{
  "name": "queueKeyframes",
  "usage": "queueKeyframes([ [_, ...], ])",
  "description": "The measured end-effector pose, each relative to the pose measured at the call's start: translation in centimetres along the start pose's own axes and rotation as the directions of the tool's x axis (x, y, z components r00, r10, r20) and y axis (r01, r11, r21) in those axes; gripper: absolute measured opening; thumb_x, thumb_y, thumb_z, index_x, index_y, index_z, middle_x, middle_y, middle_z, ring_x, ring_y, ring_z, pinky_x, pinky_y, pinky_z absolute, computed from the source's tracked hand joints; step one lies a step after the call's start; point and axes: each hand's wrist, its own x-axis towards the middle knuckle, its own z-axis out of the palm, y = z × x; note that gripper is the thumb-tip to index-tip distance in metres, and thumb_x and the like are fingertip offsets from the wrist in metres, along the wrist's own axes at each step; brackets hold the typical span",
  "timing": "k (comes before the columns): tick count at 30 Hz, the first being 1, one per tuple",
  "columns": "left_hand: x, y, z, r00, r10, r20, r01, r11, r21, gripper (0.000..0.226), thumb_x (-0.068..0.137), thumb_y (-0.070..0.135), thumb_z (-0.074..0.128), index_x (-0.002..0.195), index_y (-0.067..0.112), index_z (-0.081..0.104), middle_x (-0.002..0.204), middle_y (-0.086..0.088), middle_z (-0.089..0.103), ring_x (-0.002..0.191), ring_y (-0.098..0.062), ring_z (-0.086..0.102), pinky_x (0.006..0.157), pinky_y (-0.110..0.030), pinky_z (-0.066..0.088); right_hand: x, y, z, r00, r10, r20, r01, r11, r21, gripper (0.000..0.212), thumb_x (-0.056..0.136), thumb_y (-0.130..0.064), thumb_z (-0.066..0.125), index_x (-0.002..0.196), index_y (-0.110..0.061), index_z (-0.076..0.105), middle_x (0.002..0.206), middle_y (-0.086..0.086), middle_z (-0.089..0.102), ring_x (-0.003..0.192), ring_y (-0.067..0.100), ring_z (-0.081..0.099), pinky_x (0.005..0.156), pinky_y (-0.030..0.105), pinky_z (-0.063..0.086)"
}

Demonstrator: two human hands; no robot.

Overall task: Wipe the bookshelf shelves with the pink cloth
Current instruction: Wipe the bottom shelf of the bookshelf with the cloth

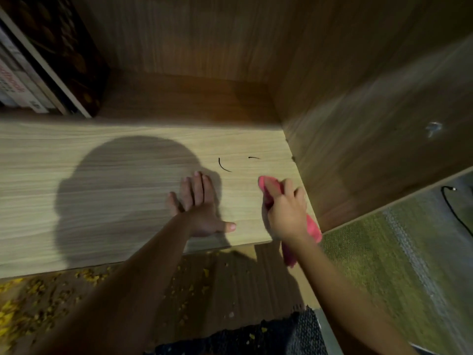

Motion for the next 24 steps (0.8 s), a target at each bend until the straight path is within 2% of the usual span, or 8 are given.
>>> queueKeyframes([
  [2, 0.1, 0.0, -0.1, 1.000, -0.010, 0.003, 0.010, 1.000, 0.015, 0.121, 0.080, 0.064, 0.056, 0.139, 0.008, -0.034, 0.139, -0.010, -0.049, 0.130, -0.033, -0.042, 0.106, -0.058, -0.018, -1.2, 0.7, 0.1, 0.997, -0.074, 0.020, 0.073, 0.996, 0.053, 0.047, 0.086, -0.016, 0.049, 0.133, -0.020, 0.050, 0.119, 0.014, 0.045, 0.093, 0.033, 0.038, 0.081, 0.045, 0.040],
  [4, 0.1, 0.1, -0.2, 1.000, -0.005, 0.002, 0.005, 1.000, 0.025, 0.121, 0.080, 0.065, 0.054, 0.139, 0.008, -0.035, 0.139, -0.010, -0.050, 0.129, -0.034, -0.042, 0.106, -0.058, -0.018, 0.6, 1.7, -0.2, 0.995, -0.083, 0.057, 0.082, 0.996, 0.024, 0.051, 0.088, -0.014, 0.050, 0.138, -0.025, 0.045, 0.124, 0.012, 0.040, 0.098, 0.031, 0.035, 0.089, 0.044, 0.037],
  [7, 0.2, 0.0, -0.1, 1.000, -0.001, 0.002, 0.001, 0.999, 0.035, 0.121, 0.079, 0.067, 0.053, 0.139, 0.009, -0.035, 0.139, -0.009, -0.049, 0.130, -0.033, -0.042, 0.106, -0.059, -0.017, 5.4, 2.0, -0.7, 0.992, 0.074, 0.107, -0.071, 0.997, -0.030, 0.049, 0.091, -0.013, 0.046, 0.139, -0.025, 0.040, 0.135, 0.013, 0.033, 0.113, 0.035, 0.033, 0.098, 0.043, 0.031],
  [10, 0.3, 0.1, 0.0, 1.000, -0.019, -0.007, 0.020, 0.999, 0.042, 0.123, 0.077, 0.068, 0.055, 0.140, 0.009, -0.034, 0.141, -0.008, -0.047, 0.132, -0.033, -0.040, 0.107, -0.058, -0.016, 6.6, -0.2, -0.1, 0.981, 0.189, 0.045, -0.188, 0.982, -0.031, 0.039, 0.093, -0.019, 0.044, 0.133, -0.020, 0.043, 0.133, 0.015, 0.034, 0.117, 0.036, 0.033, 0.097, 0.044, 0.032],
  [15, 0.2, 0.2, -0.1, 1.000, -0.026, -0.008, 0.026, 0.999, 0.023, 0.122, 0.079, 0.065, 0.056, 0.139, 0.010, -0.034, 0.140, -0.008, -0.048, 0.131, -0.032, -0.041, 0.106, -0.057, -0.018, 1.4, -1.9, 1.2, 0.996, -0.079, 0.029, 0.078, 0.997, 0.015, 0.043, 0.092, -0.021, 0.047, 0.135, -0.024, 0.042, 0.124, 0.010, 0.035, 0.107, 0.029, 0.033, 0.094, 0.037, 0.031],
  [21, 0.3, 0.1, 0.1, 0.999, -0.032, -0.019, 0.032, 0.999, 0.020, 0.123, 0.078, 0.065, 0.057, 0.140, 0.010, -0.034, 0.140, -0.008, -0.048, 0.131, -0.032, -0.041, 0.106, -0.058, -0.018, 7.4, -1.9, 0.3, 0.969, 0.243, 0.053, -0.241, 0.970, -0.043, 0.035, 0.093, -0.017, 0.045, 0.128, -0.017, 0.047, 0.131, 0.015, 0.030, 0.119, 0.035, 0.033, 0.099, 0.042, 0.033],
  [22, 0.3, 0.1, 0.1, 0.999, -0.041, -0.022, 0.041, 0.999, 0.020, 0.124, 0.077, 0.065, 0.057, 0.140, 0.010, -0.033, 0.141, -0.007, -0.047, 0.131, -0.032, -0.040, 0.106, -0.058, -0.017, 7.4, -3.0, 0.6, 0.976, 0.209, 0.069, -0.206, 0.978, -0.042, 0.033, 0.094, -0.017, 0.044, 0.127, -0.016, 0.048, 0.130, 0.015, 0.030, 0.119, 0.036, 0.032, 0.097, 0.043, 0.034],
  [24, 0.4, 0.3, 0.2, 0.998, -0.049, -0.028, 0.049, 0.999, 0.018, 0.124, 0.077, 0.065, 0.058, 0.141, 0.010, -0.033, 0.142, -0.007, -0.047, 0.132, -0.031, -0.039, 0.107, -0.058, -0.017, 6.4, -4.5, 1.3, 0.996, 0.023, 0.081, -0.020, 0.999, -0.044, 0.032, 0.094, -0.020, 0.043, 0.126, -0.016, 0.047, 0.124, 0.014, 0.033, 0.115, 0.034, 0.034, 0.092, 0.041, 0.036],
])
